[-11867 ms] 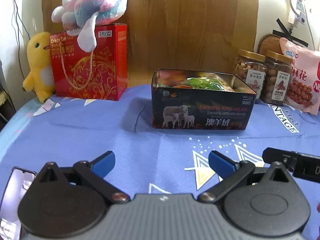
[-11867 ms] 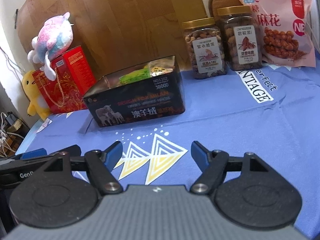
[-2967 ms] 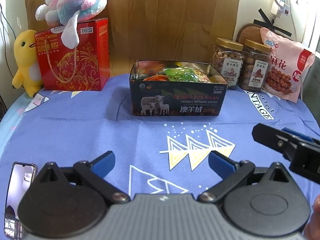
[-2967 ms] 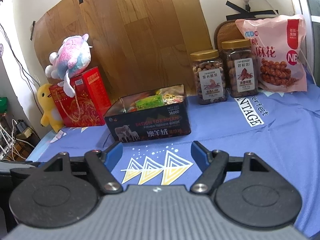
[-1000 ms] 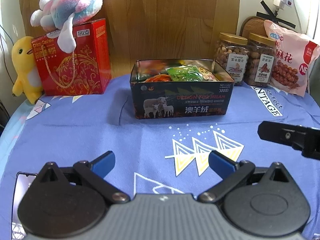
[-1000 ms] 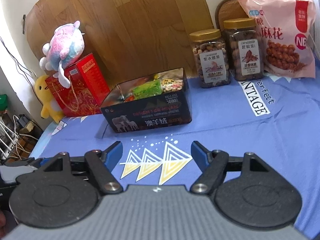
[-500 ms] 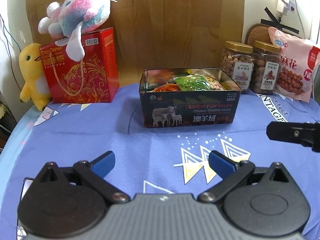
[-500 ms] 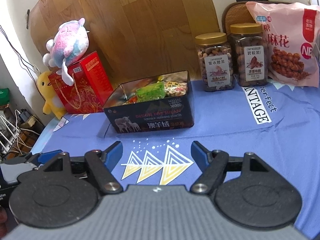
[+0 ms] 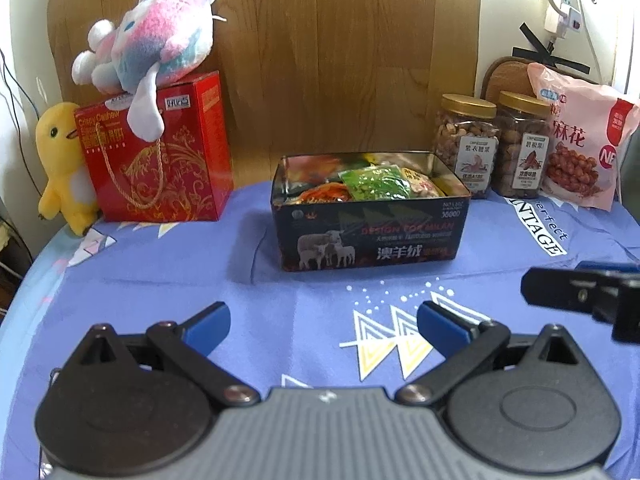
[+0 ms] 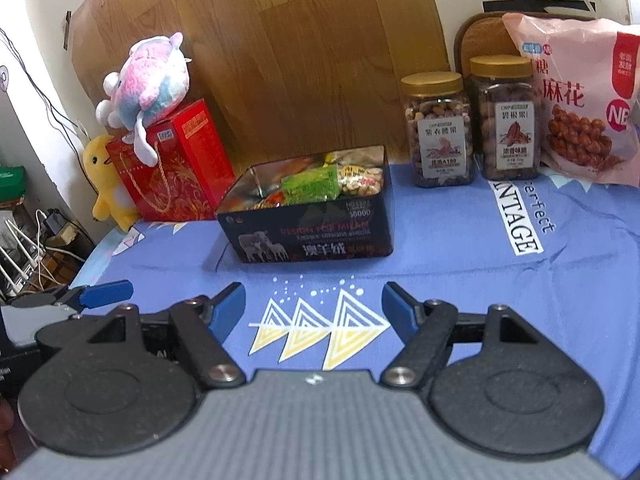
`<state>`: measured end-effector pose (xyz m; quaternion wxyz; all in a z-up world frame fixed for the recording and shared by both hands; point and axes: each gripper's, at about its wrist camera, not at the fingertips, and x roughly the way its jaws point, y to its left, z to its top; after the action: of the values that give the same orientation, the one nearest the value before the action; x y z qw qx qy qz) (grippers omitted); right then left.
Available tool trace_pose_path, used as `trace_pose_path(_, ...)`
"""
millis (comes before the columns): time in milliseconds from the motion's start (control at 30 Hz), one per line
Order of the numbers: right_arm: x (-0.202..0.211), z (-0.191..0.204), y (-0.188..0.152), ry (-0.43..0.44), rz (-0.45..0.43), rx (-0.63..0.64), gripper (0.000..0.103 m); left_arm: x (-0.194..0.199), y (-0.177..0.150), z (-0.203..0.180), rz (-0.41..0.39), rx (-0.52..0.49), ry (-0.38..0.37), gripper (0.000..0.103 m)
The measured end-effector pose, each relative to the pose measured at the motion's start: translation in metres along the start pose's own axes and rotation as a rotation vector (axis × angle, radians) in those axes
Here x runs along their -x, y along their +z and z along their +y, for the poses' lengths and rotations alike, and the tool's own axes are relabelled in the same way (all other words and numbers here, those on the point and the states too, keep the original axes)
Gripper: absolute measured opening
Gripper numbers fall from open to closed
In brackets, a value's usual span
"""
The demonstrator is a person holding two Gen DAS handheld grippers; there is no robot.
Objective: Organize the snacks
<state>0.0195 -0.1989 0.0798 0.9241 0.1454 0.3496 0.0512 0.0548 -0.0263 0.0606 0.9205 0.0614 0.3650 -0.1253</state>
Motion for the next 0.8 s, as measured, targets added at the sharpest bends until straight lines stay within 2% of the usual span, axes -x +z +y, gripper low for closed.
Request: trace_pose_path(800, -0.0005, -0.0026, 0.0003, 0.001, -0.005, 0.004, 0.077, -0.0026, 0.0026, -0.0072, 0.033, -0.004, -0.032, 0.103)
